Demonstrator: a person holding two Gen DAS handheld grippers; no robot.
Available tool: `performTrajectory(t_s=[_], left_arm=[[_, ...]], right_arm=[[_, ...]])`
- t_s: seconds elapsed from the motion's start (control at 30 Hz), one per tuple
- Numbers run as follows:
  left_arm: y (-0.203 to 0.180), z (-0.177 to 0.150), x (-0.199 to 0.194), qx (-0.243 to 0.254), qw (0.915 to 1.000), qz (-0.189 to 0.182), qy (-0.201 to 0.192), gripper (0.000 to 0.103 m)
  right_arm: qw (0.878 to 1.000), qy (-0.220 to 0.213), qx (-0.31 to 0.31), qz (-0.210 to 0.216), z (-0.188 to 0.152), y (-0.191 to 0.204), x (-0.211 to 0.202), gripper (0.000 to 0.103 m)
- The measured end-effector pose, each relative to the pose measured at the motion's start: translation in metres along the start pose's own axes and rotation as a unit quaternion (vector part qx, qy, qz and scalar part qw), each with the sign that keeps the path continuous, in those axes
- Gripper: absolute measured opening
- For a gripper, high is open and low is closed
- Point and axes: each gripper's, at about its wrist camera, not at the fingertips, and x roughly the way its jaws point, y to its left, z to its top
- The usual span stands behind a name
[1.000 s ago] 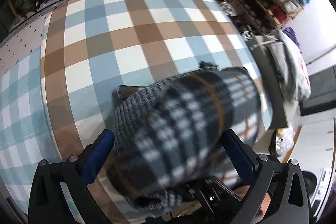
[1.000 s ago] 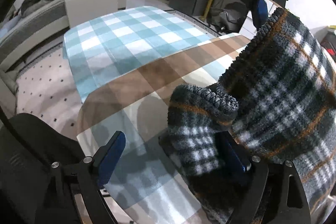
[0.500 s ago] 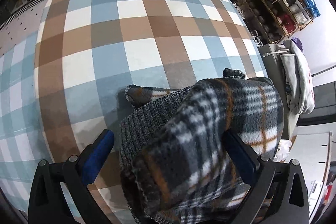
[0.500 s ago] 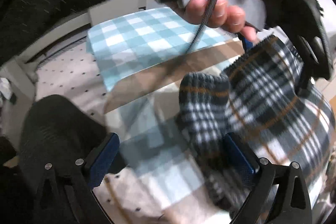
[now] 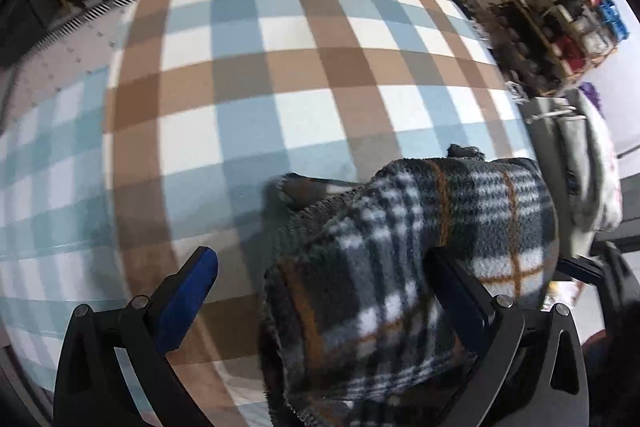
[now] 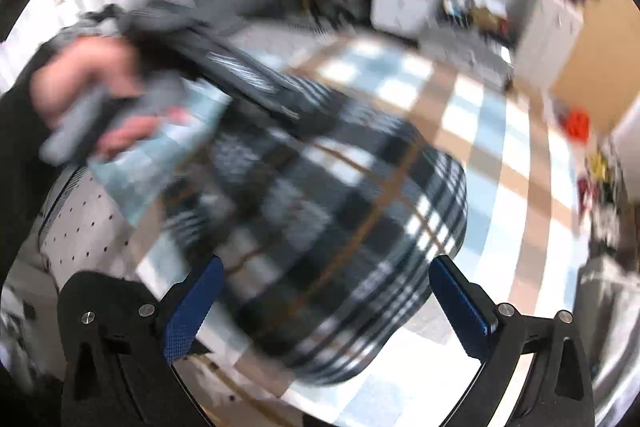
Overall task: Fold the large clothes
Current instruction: 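Lower the held sleeve onto the cardigan with the right gripper while the left gripper holds the body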
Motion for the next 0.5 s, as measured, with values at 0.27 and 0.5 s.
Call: performTrajectory(t_s=[0.27, 0.5], left_arm=[[0.0, -0.014, -0.034, 0.034, 0.99, 0.126, -0.053, 0.102], [-0.029, -0.055, -0.075, 0.063, 0.9506, 0.234, -0.194, 0.102]], right_arm=[[0.999, 0.037, 0.013, 0.008, 0.005, -0.009, 0.031, 0.103], [0.999, 0.041, 0.012, 0.004, 0.004, -0.006, 0.041, 0.103]])
